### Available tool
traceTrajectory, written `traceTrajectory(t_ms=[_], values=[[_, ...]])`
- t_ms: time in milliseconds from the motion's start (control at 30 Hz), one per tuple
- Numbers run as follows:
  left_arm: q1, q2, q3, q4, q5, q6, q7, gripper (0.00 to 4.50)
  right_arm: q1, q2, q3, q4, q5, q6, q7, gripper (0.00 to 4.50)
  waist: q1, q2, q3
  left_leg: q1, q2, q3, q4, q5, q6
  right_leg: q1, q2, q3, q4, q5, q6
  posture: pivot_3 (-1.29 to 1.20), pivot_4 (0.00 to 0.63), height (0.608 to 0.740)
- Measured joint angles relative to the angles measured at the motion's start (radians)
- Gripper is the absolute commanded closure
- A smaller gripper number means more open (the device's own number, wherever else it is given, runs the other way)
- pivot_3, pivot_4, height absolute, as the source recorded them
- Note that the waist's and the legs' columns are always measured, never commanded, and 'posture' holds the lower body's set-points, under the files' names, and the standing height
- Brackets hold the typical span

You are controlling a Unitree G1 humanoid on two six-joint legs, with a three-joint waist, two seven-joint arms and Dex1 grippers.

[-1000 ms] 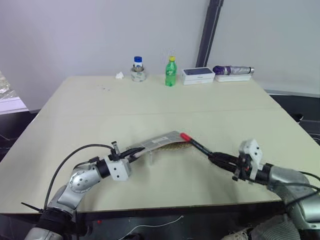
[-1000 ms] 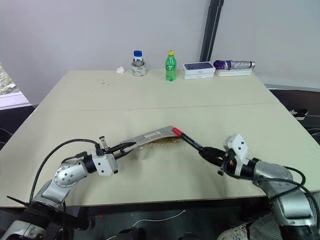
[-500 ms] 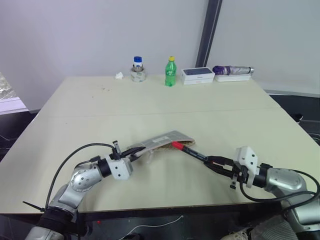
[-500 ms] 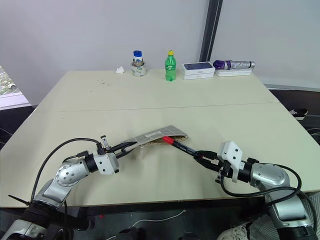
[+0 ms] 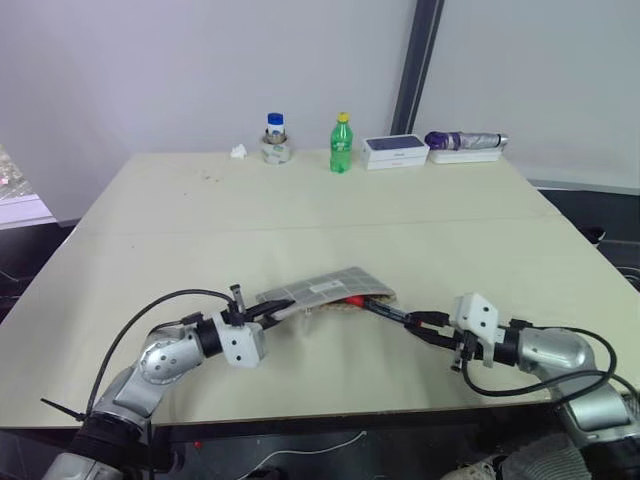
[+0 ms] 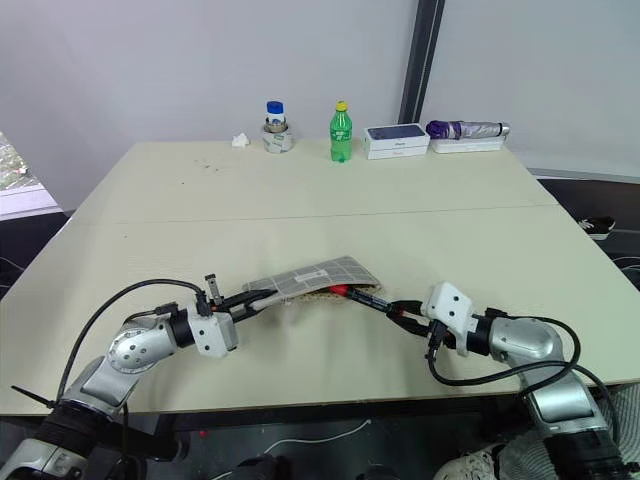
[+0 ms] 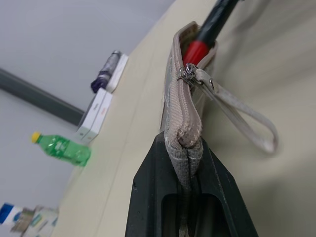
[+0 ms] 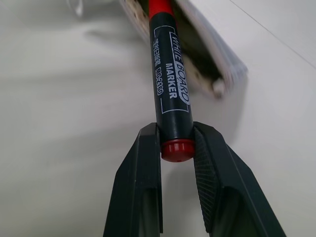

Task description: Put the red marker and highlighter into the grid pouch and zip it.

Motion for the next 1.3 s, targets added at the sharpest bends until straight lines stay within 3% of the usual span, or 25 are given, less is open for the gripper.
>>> traceTrajectory(t_ms=[267,500,767,833,1000,1133,1200,1300], values=[[-0.033,0.016,-0.031,0.006,-0.009,-0.049,-0.041,4.50,-0.150,0.003,0.173,-0.053,-0.171,-0.062,-0.021,4.13,0.000,0.000,0.000,0.000,0.000,0.000,0.000,0.000,0.000,-0.001,0.000,0.000,0.000,0.000,0.000,0.00,0.150,0.740],[-0.035,0.033,-0.032,0.042,-0.045,-0.072,-0.072,4.50,-0.212,0.037,0.248,-0.008,-0.270,-0.170,-0.054,4.13,-0.001,0.000,0.000,0.000,0.000,0.000,0.000,0.000,0.000,-0.001,0.000,0.000,0.000,0.000,0.000,0.00,0.150,0.740],[-0.035,0.034,-0.031,0.042,-0.049,-0.083,-0.077,4.50,-0.221,0.056,0.256,0.011,-0.234,-0.180,-0.029,0.07,0.000,0.000,0.000,0.000,0.000,0.000,0.000,0.000,0.000,0.000,0.000,0.000,0.000,0.000,0.000,0.00,0.150,0.740],[-0.034,0.033,-0.030,0.042,-0.048,-0.084,-0.072,4.50,-0.205,0.055,0.233,0.005,-0.199,-0.158,-0.030,0.03,0.001,0.000,0.000,0.000,0.000,0.000,0.000,0.000,0.000,-0.001,0.000,0.000,0.000,0.000,0.000,0.00,0.150,0.740],[-0.026,0.001,-0.020,0.072,-0.037,-0.082,-0.022,4.50,-0.055,0.052,0.050,-0.159,0.121,0.104,-0.030,0.03,0.007,0.000,0.000,-0.001,0.000,0.000,0.001,0.000,0.001,0.000,-0.001,0.000,0.000,0.000,0.000,0.00,0.150,0.740],[-0.025,-0.025,-0.019,0.087,0.004,-0.080,0.021,4.50,0.041,0.000,-0.026,-0.277,0.273,0.300,-0.042,0.03,0.002,0.000,0.000,0.000,0.000,0.000,0.001,0.000,0.001,0.001,-0.001,0.000,0.000,0.000,0.000,0.00,0.150,0.740],[-0.034,-0.055,-0.019,0.111,0.039,-0.080,0.056,4.50,0.096,-0.012,-0.040,-0.319,0.343,0.419,-0.068,0.03,0.004,-0.001,-0.001,0.000,0.000,0.000,0.001,0.000,0.001,0.001,0.000,0.000,0.000,0.000,0.000,0.00,0.150,0.740],[-0.057,-0.074,-0.023,0.136,0.078,-0.080,0.081,4.50,0.150,0.044,0.036,-0.327,0.307,0.449,-0.126,0.03,0.000,-0.002,-0.001,0.000,0.000,0.000,0.001,0.000,0.001,0.000,0.000,0.000,0.001,0.000,0.000,0.00,0.150,0.740]])
